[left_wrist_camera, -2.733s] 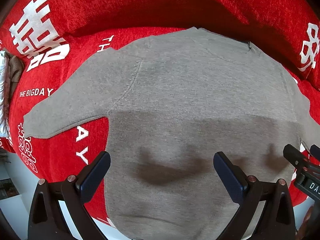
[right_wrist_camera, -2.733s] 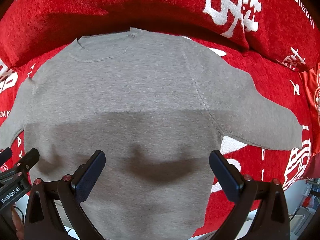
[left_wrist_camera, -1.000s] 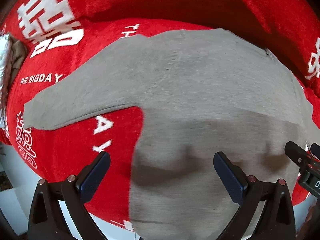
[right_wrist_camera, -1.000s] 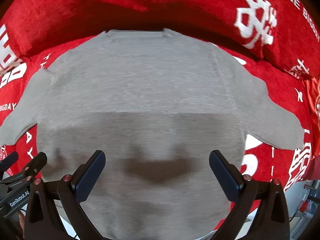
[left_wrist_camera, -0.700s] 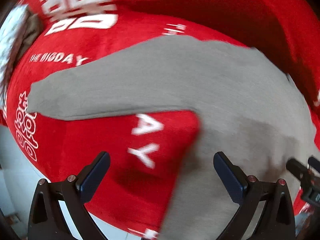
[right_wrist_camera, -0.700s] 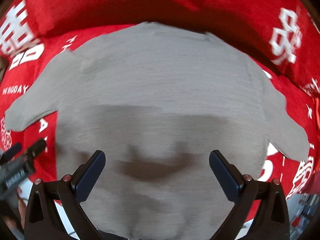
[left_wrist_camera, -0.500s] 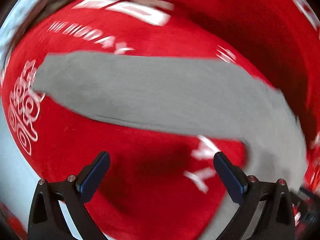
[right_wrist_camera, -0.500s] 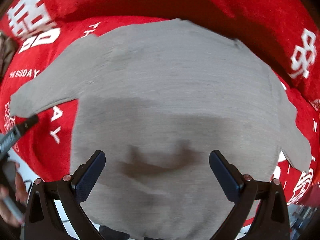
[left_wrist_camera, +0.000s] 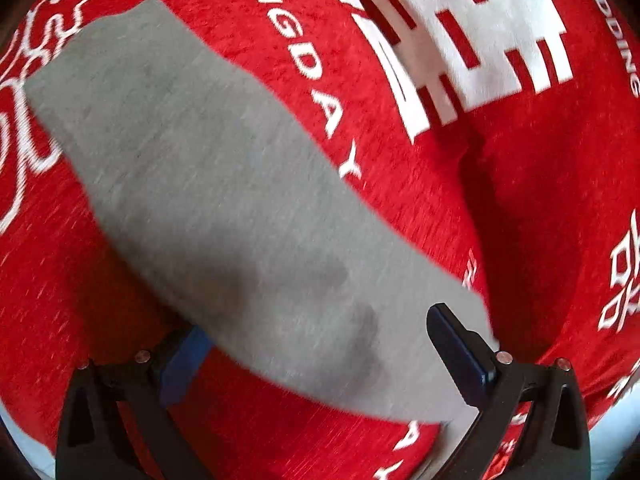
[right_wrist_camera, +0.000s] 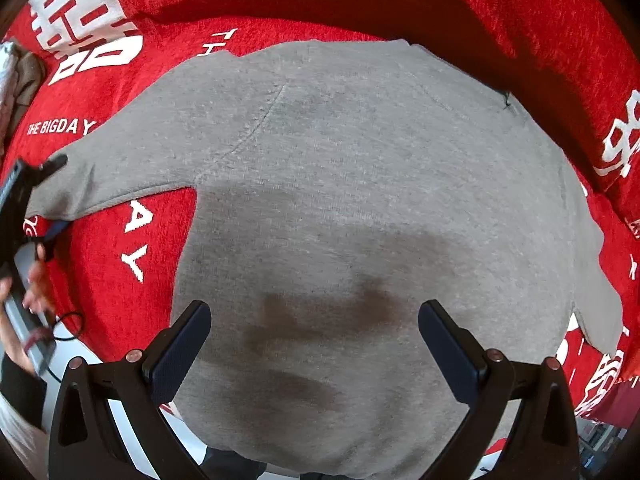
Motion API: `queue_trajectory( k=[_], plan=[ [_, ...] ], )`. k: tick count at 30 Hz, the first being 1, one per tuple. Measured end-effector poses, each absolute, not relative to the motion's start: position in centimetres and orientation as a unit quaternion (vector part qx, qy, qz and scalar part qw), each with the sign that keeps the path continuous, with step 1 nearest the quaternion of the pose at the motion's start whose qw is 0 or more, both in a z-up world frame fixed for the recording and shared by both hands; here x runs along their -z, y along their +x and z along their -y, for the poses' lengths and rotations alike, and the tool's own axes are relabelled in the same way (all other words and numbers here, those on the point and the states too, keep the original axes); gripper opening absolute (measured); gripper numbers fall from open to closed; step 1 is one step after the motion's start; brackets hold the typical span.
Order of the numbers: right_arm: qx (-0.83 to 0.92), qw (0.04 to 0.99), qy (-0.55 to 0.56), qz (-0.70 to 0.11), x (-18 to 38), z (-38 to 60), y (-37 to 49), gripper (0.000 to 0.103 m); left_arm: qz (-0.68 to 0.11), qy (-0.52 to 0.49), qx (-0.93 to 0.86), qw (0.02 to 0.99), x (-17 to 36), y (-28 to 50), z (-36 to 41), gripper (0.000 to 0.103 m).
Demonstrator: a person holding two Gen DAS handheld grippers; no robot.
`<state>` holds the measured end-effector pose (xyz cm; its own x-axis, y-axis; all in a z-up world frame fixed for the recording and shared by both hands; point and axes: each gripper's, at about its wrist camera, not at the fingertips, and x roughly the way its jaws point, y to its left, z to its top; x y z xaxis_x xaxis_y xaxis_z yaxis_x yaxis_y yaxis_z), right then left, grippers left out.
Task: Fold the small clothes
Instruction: 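Grasp the grey sweater's sleeve cuff with the left gripper and lift it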
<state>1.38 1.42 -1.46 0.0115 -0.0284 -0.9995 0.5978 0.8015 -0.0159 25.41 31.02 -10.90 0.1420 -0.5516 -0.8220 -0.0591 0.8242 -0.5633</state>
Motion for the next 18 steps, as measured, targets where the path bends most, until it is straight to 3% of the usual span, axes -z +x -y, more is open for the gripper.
queue_trajectory(
  k=[1, 3, 5, 6, 8, 9, 18],
  plan=[
    [0.232, 0.679, 0.212, -0.664, 1.5, -1.5, 1.5, 0.103, -0.625, -0.245, 0.167, 0.722, 10.8, 25.3, -30.9, 0.103],
    [0.232, 0.679, 0.213, -0.663, 1.4, -1.6, 1.5, 0.103, -0.621, -0.237, 0.15, 0.732, 10.6, 25.2, -30.8, 0.091],
    [0.228, 0.678, 0.217, -0.664, 1.5, -1.7, 1.5, 0.103, -0.623, -0.22, 0.131, 0.739, 10.3, 25.3, -30.6, 0.062],
    [0.226, 0.677, 0.22, -0.665, 1.6, -1.7, 1.4, 0.103, -0.625, -0.213, 0.125, 0.74, 10.3, 25.5, -30.8, 0.054],
    [0.223, 0.675, 0.229, -0.665, 1.7, -1.8, 1.2, 0.103, -0.625, -0.211, 0.126, 0.741, 10.3, 26.0, -31.7, 0.017],
    [0.222, 0.674, 0.233, -0.664, 1.8, -1.8, 0.9, 0.103, -0.624, -0.212, 0.132, 0.741, 10.4, 26.4, -32.5, 0.01],
    [0.254, 0.665, 0.272, -0.648, 1.5, -0.3, -2.9, 0.103, -0.515, -0.187, 0.297, 0.782, 2.9, 24.8, -29.3, 0.009]
  ],
)
